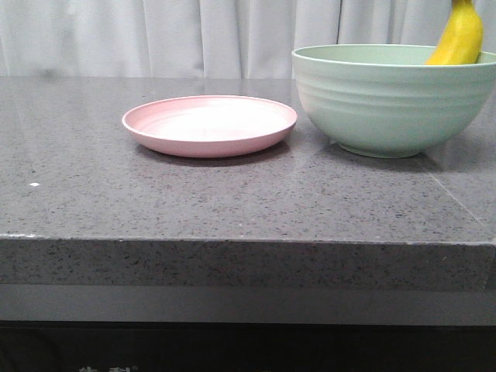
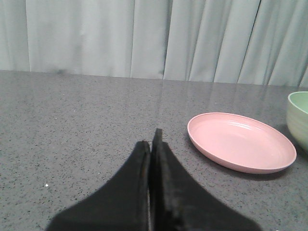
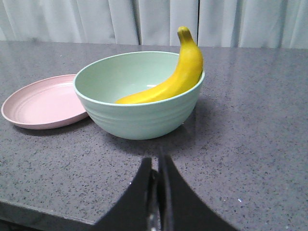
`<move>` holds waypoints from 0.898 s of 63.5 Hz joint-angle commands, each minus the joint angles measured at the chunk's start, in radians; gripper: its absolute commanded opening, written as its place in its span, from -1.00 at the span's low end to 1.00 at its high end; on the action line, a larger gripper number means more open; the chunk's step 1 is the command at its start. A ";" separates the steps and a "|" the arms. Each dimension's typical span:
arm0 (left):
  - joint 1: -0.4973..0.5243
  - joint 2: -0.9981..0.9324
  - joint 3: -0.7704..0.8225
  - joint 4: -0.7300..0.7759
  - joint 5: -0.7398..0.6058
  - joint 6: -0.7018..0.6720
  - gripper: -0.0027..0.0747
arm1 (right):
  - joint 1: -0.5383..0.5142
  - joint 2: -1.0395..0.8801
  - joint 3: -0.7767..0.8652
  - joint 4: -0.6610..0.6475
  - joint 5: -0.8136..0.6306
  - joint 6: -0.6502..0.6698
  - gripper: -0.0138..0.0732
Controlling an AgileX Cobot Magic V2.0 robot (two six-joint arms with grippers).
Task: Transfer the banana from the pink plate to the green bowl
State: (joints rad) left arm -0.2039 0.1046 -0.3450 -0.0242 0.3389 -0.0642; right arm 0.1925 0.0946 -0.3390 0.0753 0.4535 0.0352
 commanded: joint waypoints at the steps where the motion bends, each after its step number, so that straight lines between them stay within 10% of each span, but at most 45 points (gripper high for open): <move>1: 0.003 0.011 -0.024 -0.010 -0.092 -0.007 -0.98 | -0.006 0.012 -0.024 -0.005 -0.088 -0.003 -0.84; 57: 0.181 -0.135 0.353 -0.005 -0.203 -0.003 -0.98 | -0.006 0.011 -0.024 -0.005 -0.088 -0.003 -0.84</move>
State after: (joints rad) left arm -0.0244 -0.0055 0.0039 -0.0201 0.2239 -0.0642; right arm 0.1925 0.0946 -0.3390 0.0753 0.4499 0.0352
